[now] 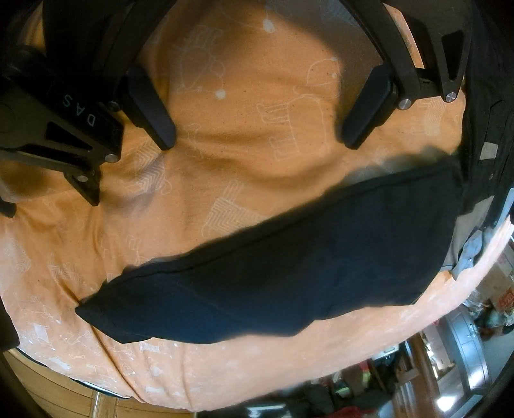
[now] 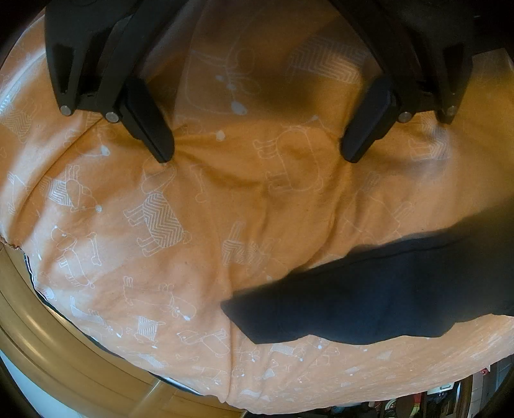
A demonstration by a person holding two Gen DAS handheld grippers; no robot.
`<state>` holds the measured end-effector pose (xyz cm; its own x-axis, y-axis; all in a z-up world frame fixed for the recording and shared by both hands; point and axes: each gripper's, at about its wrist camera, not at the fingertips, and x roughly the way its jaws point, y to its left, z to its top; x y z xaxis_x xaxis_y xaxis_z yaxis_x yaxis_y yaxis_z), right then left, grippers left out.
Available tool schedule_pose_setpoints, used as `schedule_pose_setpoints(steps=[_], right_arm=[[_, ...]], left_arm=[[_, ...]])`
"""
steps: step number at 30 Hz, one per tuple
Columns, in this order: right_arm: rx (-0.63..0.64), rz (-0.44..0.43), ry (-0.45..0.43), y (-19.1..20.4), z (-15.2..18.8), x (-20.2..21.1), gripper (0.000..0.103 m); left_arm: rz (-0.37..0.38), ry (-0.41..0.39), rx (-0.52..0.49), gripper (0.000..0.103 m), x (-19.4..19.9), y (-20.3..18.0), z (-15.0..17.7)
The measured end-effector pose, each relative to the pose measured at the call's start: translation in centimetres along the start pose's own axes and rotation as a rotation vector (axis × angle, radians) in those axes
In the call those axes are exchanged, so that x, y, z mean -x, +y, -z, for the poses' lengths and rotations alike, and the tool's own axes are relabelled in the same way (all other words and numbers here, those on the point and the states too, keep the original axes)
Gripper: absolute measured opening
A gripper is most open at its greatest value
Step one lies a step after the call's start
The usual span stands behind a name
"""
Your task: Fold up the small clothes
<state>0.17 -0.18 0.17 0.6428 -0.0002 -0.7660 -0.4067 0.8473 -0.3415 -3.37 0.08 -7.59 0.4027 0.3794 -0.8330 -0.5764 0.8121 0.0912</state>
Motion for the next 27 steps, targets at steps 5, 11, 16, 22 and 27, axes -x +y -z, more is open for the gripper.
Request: schedule_pose_setpoints(steps=[5, 11, 16, 22, 27], right_arm=[[0.000, 0.000, 0.000, 0.01, 0.00, -0.01, 0.103], [-0.002, 0.016, -0.009, 0.35, -0.03, -0.28, 0.103], [0.023, 0.047, -0.001, 0.70, -0.18, 0.03, 0.103], [-0.008, 0.001, 0.014, 0.74, 0.15, 0.07, 0.103], [-0.001, -0.010, 0.030, 0.97, -0.51, -0.35, 0.103]], left_arm=[[0.000, 0.000, 0.000, 0.103, 0.00, 0.00, 0.00], [-0.002, 0.000, -0.001, 0.103, -0.01, -0.05, 0.00], [0.002, 0.000, 0.001, 0.103, 0.04, -0.13, 0.03], [-0.001, 0.000, 0.000, 0.103, 0.04, -0.09, 0.08], [0.011, 0.000, 0.010, 0.103, -0.05, 0.24, 0.06]])
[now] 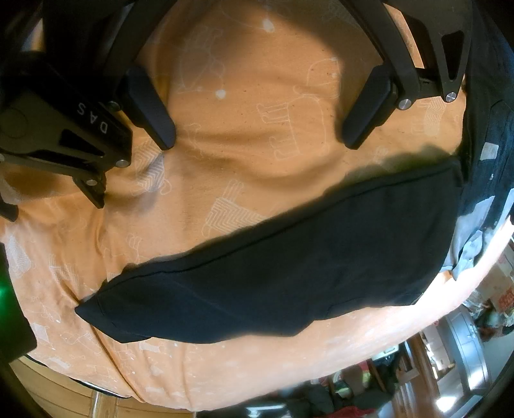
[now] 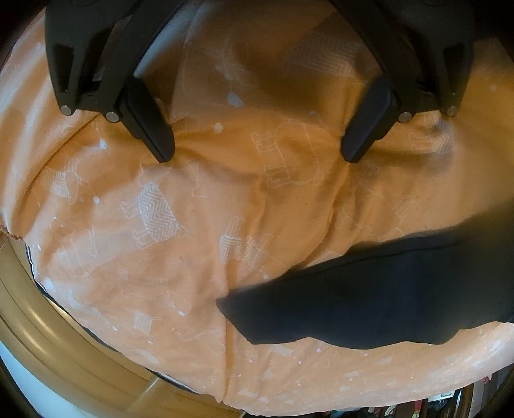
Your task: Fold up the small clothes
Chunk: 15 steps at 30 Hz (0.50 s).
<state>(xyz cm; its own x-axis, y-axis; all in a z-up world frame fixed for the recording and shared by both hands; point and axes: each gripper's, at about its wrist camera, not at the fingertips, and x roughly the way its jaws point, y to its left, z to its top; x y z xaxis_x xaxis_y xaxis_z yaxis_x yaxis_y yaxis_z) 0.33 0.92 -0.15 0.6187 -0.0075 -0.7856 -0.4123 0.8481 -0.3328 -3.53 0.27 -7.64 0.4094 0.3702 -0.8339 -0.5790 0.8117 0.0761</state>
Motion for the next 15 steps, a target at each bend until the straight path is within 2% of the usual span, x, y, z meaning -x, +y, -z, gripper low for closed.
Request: schedule_pose_setpoints(steps=[6, 8, 11, 13, 15], right_arm=[[0.024, -0.028, 0.011, 0.0, -0.6, -0.5, 0.103], [0.028, -0.100, 0.050, -0.7, -1.2, -0.8, 0.103], [0.022, -0.234, 0.099, -1.7, -1.8, -0.9, 0.103], [0.045, -0.360, 0.130, -1.9, -2.5, -0.7, 0.103], [-0.011, -0.465, 0.096, -2.9, -2.9, 0.4, 0.103]], left_arm=[[0.001, 0.006, -0.012, 0.103, -0.2, -0.1, -0.3], [0.016, 0.024, -0.017, 0.103, -0.4, 0.0, -0.8], [0.178, 0.121, -0.011, 0.103, -0.4, 1.5, -1.8], [0.314, 0.191, -0.073, 0.103, 0.1, 2.1, -2.4], [0.443, 0.282, -0.156, 0.103, 0.7, 2.4, -2.6]])
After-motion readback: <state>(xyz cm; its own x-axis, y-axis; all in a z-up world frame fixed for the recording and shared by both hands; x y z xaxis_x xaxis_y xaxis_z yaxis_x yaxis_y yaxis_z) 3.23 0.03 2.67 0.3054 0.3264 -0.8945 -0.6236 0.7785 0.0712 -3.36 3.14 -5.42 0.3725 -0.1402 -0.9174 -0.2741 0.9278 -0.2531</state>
